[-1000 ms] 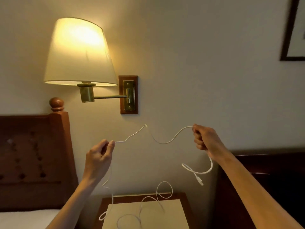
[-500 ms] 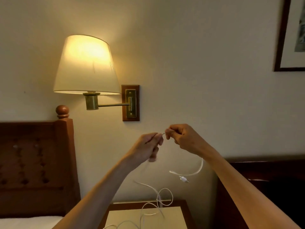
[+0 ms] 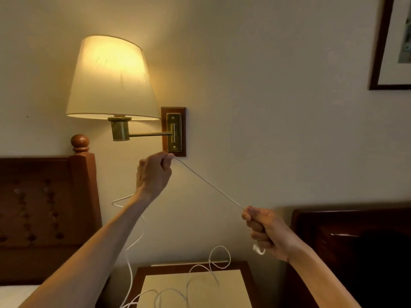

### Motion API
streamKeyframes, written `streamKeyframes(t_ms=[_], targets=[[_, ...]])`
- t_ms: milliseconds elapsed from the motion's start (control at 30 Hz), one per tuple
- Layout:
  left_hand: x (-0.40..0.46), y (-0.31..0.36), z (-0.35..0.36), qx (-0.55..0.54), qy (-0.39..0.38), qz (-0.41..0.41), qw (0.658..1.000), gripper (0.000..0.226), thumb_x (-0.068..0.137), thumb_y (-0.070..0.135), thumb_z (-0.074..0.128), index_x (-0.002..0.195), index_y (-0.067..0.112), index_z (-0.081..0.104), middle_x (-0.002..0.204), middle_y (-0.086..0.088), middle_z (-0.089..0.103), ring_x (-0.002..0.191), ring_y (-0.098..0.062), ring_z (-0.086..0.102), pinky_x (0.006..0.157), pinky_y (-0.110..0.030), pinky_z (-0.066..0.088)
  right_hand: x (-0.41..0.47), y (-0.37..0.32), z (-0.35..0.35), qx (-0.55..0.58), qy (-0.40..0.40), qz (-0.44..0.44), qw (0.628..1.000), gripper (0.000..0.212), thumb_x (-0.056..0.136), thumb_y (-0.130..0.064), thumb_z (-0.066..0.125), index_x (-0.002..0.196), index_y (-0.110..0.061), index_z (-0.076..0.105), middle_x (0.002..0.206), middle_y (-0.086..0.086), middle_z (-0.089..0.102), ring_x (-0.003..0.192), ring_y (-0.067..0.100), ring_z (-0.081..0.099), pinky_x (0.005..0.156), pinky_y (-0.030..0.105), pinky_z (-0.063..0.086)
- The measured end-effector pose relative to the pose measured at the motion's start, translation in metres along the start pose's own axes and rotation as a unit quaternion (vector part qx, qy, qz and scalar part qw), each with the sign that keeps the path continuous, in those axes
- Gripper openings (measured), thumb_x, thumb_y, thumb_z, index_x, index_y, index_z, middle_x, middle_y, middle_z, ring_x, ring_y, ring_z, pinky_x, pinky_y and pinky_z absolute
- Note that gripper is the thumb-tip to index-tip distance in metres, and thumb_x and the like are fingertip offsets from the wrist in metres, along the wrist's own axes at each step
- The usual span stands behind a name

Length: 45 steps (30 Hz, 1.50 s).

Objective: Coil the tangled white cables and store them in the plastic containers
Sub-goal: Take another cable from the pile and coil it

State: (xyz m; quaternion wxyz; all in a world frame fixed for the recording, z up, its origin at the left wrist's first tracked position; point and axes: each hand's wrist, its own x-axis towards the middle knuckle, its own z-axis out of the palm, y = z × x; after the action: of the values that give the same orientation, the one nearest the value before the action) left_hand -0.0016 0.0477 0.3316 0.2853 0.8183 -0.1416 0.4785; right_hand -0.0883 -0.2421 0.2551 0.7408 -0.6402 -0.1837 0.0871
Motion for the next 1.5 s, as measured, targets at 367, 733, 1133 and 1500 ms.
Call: streamKeyframes(t_ms=[367, 733, 1133, 1500], targets=[[-0.027, -0.050, 0.012, 0.025, -0.107, -0.131, 0.985, 0.028, 0.101, 0.028, 0.045, 0.085, 0.019, 0.065, 0.085, -0.009, 0.069, 0.073, -0.027, 0.061, 0.066, -0.039, 0.053, 0.002, -0.030, -0.012, 0.214, -0.010, 0.035, 0.976, 0.031, 0.096, -0.030, 0.038, 0.071, -0.017, 0.051, 0.051, -0.010, 0.021, 0.036, 0.003, 0.018, 0.031, 0.017, 0.015], [-0.078, 0.083, -0.022, -0.012, -0.523, 0.188, 0.831, 0.037, 0.100, 0.044, 0.042, 0.069, 0.027, 0.052, 0.057, 0.014, 0.048, 0.051, -0.005, 0.045, 0.056, -0.022, 0.036, 0.043, -0.063, 0.028, -0.077, 0.037, -0.064, 0.994, 0.027, 0.103, -0.014, 0.040, 0.095, 0.000, 0.061, 0.079, 0.017, 0.071, 0.065, 0.023, 0.068, 0.061, 0.029, 0.056], [-0.016, 0.057, -0.019, -0.132, -0.108, 0.163, 0.972, 0.036, 0.101, 0.044, 0.038, 0.077, 0.022, 0.055, 0.056, 0.005, 0.050, 0.050, -0.016, 0.051, 0.049, -0.019, 0.038, 0.018, -0.039, 0.046, 0.188, -0.206, -0.051, 0.959, 0.028, 0.101, -0.017, 0.033, 0.095, -0.003, 0.057, 0.055, -0.001, 0.047, 0.042, 0.008, 0.042, 0.044, 0.019, 0.038], [-0.103, 0.002, 0.032, -0.305, -0.227, -0.068, 0.923, 0.041, 0.092, 0.058, 0.042, 0.069, 0.027, 0.055, 0.054, 0.011, 0.041, 0.052, -0.003, 0.034, 0.048, -0.022, 0.027, 0.007, -0.084, 0.017, 0.320, -0.095, -0.054, 0.941, 0.023, 0.073, -0.009, 0.081, 0.077, -0.009, 0.059, 0.057, -0.003, 0.049, 0.043, 0.005, 0.047, 0.042, 0.017, 0.044]])
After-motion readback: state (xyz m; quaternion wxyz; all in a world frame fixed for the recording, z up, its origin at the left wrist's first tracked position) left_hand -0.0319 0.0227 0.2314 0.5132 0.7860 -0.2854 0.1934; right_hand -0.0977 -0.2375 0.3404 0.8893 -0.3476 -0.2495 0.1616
